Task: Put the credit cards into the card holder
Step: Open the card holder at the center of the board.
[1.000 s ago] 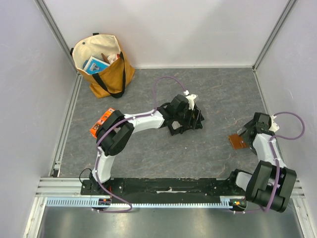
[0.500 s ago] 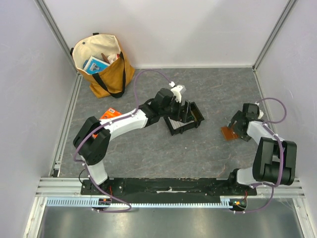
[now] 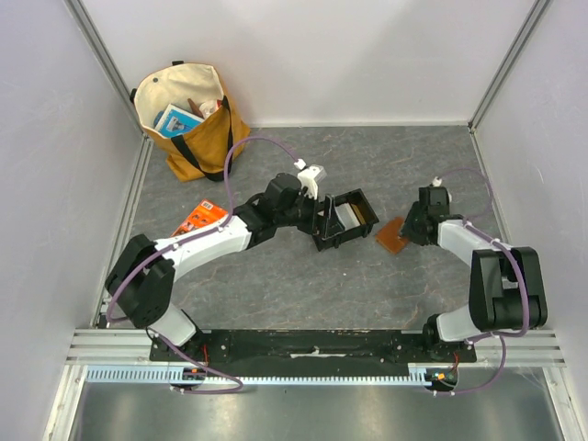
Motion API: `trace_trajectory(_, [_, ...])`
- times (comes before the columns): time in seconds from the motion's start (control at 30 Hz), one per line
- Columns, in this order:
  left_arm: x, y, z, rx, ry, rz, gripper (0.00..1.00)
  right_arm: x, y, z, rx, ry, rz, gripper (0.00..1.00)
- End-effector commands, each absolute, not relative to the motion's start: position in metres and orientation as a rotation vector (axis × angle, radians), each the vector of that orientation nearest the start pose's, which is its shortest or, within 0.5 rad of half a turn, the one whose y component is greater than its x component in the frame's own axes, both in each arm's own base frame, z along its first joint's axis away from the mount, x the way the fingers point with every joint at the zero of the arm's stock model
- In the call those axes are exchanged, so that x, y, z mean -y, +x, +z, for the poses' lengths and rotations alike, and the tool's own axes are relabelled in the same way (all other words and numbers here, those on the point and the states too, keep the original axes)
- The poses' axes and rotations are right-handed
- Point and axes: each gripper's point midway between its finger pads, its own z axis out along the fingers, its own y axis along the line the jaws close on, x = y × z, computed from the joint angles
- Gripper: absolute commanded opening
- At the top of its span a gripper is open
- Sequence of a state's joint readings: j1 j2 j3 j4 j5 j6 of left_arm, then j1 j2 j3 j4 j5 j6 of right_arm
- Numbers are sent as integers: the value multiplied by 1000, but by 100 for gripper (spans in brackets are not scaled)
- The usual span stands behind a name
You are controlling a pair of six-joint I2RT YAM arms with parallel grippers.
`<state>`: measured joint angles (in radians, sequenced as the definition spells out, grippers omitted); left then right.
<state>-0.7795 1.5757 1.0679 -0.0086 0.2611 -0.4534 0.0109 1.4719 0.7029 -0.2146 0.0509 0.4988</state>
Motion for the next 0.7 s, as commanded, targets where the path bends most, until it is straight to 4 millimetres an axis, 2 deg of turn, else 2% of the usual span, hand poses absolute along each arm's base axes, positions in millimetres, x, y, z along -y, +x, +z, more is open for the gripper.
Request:
trace_trajectory(0.0, [349, 274, 173, -2130, 555, -961, 86, -41, 232, -6, -2825, 543, 44, 34])
trace_trajectory(0.03, [346, 272, 174, -2132, 553, -958, 86, -41, 227, -2, -2820, 533, 5, 34])
trace_trajectory(0.2, [336, 265, 174, -2134, 545, -955, 86, -70, 193, 3, -2861, 463, -1, 33])
trace_trajectory(0.3, [330, 261, 171, -2151, 524, -944, 86, -100, 171, 1, -2890, 360, 33, 34])
trace_trajectory(0.43, [310, 253, 156, -2201, 450, -892, 86, -130, 146, -3, -2893, 241, 36, 35])
trace_trajectory(0.53, [292, 241, 145, -2231, 405, -851, 86, -162, 135, -2, -2852, 154, 142, 36])
trace_trajectory(0.67, [261, 227, 133, -2262, 297, -787, 87, -209, 136, 6, -2760, 118, 300, 37])
